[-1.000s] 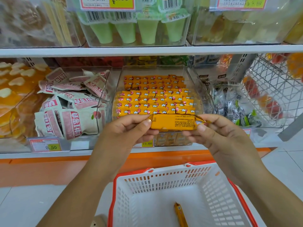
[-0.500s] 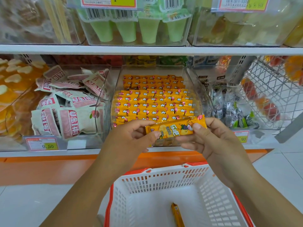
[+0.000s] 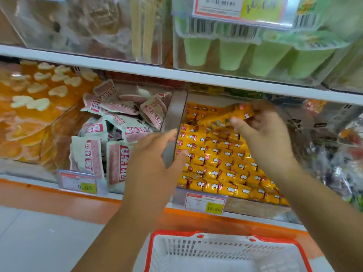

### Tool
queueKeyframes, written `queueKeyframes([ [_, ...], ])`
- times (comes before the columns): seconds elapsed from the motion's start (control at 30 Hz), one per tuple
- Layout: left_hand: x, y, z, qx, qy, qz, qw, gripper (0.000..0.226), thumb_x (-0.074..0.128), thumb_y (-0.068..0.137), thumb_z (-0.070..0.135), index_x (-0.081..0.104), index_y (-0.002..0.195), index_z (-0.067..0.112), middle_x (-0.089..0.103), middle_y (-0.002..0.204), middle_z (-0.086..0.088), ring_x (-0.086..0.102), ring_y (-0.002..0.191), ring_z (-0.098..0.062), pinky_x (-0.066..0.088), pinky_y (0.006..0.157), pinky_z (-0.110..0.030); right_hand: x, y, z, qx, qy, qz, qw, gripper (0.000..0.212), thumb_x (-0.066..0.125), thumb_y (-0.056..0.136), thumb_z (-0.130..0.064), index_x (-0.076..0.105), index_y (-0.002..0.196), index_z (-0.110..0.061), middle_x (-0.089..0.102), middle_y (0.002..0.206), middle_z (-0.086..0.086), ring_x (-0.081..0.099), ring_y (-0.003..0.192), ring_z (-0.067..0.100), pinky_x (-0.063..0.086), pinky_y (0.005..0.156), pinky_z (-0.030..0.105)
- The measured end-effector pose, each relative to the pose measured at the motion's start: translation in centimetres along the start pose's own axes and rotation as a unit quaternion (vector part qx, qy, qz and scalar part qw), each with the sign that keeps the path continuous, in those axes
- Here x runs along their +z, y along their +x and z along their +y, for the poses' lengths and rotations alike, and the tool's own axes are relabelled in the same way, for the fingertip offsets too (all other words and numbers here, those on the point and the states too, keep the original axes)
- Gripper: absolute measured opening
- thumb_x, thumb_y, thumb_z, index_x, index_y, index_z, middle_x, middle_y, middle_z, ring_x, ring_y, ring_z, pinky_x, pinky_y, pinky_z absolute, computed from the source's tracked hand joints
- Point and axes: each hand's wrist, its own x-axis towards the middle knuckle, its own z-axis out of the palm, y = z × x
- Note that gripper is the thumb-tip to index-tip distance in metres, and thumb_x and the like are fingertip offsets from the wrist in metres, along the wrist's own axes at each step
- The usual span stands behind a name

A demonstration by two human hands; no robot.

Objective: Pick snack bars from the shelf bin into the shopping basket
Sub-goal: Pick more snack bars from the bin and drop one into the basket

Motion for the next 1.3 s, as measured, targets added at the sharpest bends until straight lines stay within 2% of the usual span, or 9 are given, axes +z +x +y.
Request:
queueKeyframes([
  [0.2,1.1,1.5,-1.3,0.093,0.112,0.031,0.989,0.038,0.063,0.084,0.042,0.071,0.116,0.023,0.068,0.113,0.005,0.048,0.105,-0.011,0.029,0.091,-0.020,5.1,7.2,1.0,0.002,-0.162,-0.104,0.981,0.041,0.066,0.090,-0.037,0.057,0.127,-0.020,0.062,0.112,-0.004,0.060,0.102,0.016,0.041,0.079,0.023],
  [0.33,1.7,2.6,-2.3,0.090,0.115,0.015,0.989,0.036,0.061,0.085,0.041,0.071,0.115,0.025,0.065,0.118,0.009,0.051,0.112,-0.014,0.025,0.097,-0.017,6.7,9.3,2.0,-0.024,-0.235,-0.149,0.960,0.043,0.068,0.090,-0.035,0.056,0.128,-0.020,0.053,0.125,0.001,0.052,0.112,0.017,0.034,0.081,0.022],
  [0.5,2.1,3.1,-2.7,0.061,0.079,0.003,0.995,0.036,0.061,0.084,0.037,0.071,0.116,0.023,0.064,0.124,0.007,0.051,0.120,-0.013,0.027,0.103,-0.016,8.1,9.6,3.3,-0.062,-0.307,-0.237,0.920,0.029,0.061,0.095,-0.029,0.063,0.123,-0.020,0.059,0.124,-0.001,0.049,0.101,0.010,0.031,0.076,0.021],
  [0.67,2.2,3.2,-2.5,0.056,0.068,0.000,0.996,0.038,0.061,0.085,0.035,0.070,0.118,0.020,0.064,0.125,0.006,0.050,0.124,-0.014,0.031,0.105,-0.022,8.4,10.4,2.4,-0.081,-0.350,-0.299,0.884,0.032,0.054,0.100,-0.026,0.061,0.131,-0.025,0.058,0.136,0.001,0.053,0.123,0.020,0.038,0.096,0.024],
  [0.73,2.1,3.2,-2.4,0.057,0.067,0.000,0.996,0.038,0.061,0.085,0.035,0.070,0.119,0.020,0.064,0.126,0.006,0.050,0.124,-0.014,0.031,0.106,-0.023,7.5,10.2,2.2,-0.073,-0.306,-0.280,0.907,0.030,0.056,0.099,-0.022,0.063,0.127,-0.028,0.061,0.130,-0.002,0.057,0.116,0.016,0.043,0.096,0.021],
  [0.83,2.0,3.0,-2.4,0.052,0.066,-0.008,0.996,0.040,0.060,0.085,0.037,0.069,0.121,0.021,0.063,0.128,0.006,0.048,0.127,-0.013,0.029,0.107,-0.023,5.4,10.2,2.9,-0.058,-0.263,-0.182,0.946,0.017,0.058,0.097,-0.020,0.068,0.110,-0.026,0.064,0.112,-0.008,0.057,0.098,0.008,0.043,0.076,0.015],
  [1.03,1.7,2.5,-2.0,0.046,0.075,-0.032,0.996,0.043,0.063,0.089,0.039,0.064,0.129,0.021,0.059,0.135,0.007,0.043,0.134,-0.012,0.019,0.111,-0.018,5.2,9.9,4.0,-0.010,-0.348,-0.204,0.915,0.029,0.066,0.091,-0.030,0.066,0.118,-0.020,0.060,0.120,0.001,0.057,0.108,0.021,0.042,0.082,0.028],
  [1.13,1.6,2.1,-1.8,0.045,0.075,-0.038,0.995,0.045,0.068,0.089,0.034,0.061,0.132,0.024,0.055,0.139,0.008,0.038,0.137,-0.011,0.016,0.112,-0.020,5.6,9.8,3.9,-0.019,-0.361,-0.200,0.911,0.019,0.064,0.093,-0.028,0.067,0.110,-0.021,0.060,0.114,0.002,0.057,0.108,0.023,0.045,0.084,0.031],
  [1.3,1.2,1.2,-1.7,0.056,0.075,-0.039,0.995,0.046,0.063,0.089,0.038,0.059,0.134,0.028,0.052,0.141,0.009,0.034,0.139,-0.011,0.016,0.112,-0.024,4.6,8.2,3.0,-0.029,-0.240,-0.146,0.959,0.004,0.060,0.096,-0.028,0.058,0.096,-0.025,0.059,0.093,-0.012,0.058,0.085,0.012,0.041,0.061,0.022],
])
